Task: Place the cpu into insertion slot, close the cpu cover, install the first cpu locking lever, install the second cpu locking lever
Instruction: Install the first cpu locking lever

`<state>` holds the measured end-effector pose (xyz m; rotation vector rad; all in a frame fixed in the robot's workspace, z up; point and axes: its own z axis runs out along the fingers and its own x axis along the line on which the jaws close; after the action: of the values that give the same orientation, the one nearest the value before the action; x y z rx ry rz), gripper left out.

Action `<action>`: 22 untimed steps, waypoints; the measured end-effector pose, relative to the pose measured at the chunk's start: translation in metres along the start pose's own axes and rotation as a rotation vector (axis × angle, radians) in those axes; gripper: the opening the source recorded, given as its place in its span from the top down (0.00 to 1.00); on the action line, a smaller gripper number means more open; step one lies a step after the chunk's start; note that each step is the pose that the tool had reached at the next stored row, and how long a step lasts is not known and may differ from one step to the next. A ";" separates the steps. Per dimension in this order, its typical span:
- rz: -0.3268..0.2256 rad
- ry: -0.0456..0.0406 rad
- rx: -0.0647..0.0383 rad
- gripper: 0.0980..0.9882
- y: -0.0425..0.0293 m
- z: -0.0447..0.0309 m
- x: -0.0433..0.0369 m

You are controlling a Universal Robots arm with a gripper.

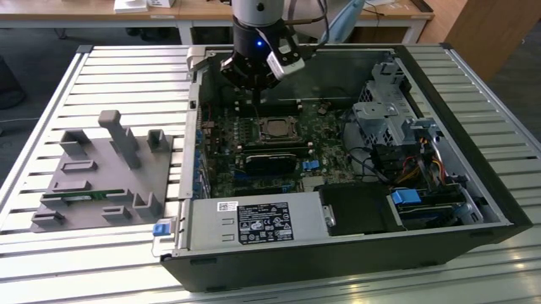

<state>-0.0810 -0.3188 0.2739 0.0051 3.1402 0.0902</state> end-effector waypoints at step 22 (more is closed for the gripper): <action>0.000 0.0000 0.000 0.99 0.0004 0.0092 0.0121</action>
<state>-0.0931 -0.3178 0.2648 0.0051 3.1402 0.0902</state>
